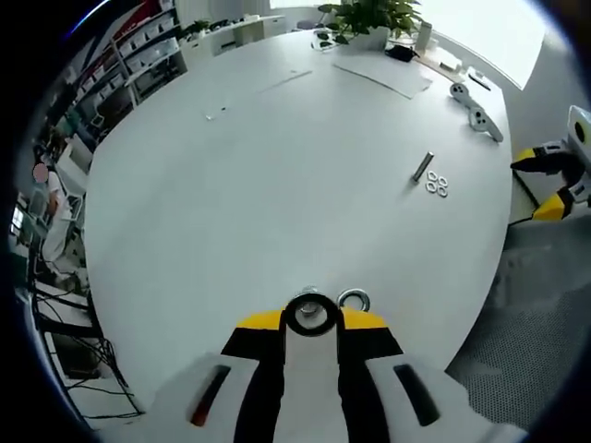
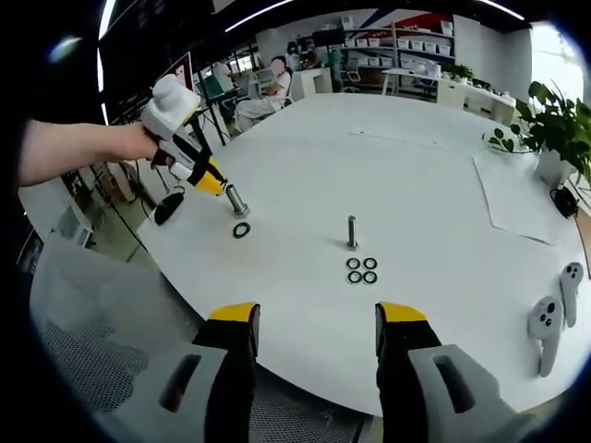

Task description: Place the washer onto the threaded stud by aligning its center hole with the stud, sliding it down to the base, and recovering from edge contact or off-axis alignment until the washer reaches the visible bottom stop.

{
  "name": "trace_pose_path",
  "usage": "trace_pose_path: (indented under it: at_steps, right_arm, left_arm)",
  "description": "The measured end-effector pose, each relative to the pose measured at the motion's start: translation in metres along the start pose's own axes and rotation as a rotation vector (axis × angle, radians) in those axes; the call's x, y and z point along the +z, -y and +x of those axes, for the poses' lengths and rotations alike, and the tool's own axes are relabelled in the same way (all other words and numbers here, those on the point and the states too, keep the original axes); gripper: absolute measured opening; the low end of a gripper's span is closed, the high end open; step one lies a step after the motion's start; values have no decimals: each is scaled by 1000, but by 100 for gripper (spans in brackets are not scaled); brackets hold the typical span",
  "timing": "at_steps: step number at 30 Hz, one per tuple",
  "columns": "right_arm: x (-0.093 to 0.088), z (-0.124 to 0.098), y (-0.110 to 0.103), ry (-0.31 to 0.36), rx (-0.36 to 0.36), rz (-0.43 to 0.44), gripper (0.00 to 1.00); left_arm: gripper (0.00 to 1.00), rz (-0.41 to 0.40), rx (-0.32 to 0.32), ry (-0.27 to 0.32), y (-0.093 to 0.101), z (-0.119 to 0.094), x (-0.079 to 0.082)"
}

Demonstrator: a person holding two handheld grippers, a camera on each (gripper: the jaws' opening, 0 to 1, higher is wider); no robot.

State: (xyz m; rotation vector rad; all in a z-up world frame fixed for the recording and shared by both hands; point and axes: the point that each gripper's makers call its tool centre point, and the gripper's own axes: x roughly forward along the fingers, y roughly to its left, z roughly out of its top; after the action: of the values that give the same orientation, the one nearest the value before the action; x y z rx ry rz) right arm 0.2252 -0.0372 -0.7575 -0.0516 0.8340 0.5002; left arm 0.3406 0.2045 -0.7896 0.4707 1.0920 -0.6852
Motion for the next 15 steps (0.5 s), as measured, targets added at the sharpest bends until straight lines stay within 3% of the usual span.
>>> trace_pose_path:
  at_steps: [15]
  right_arm:
    - [0,0,0,1,0,5,53]
  left_arm:
    - [18,60,-3,-60,-3,8,5]
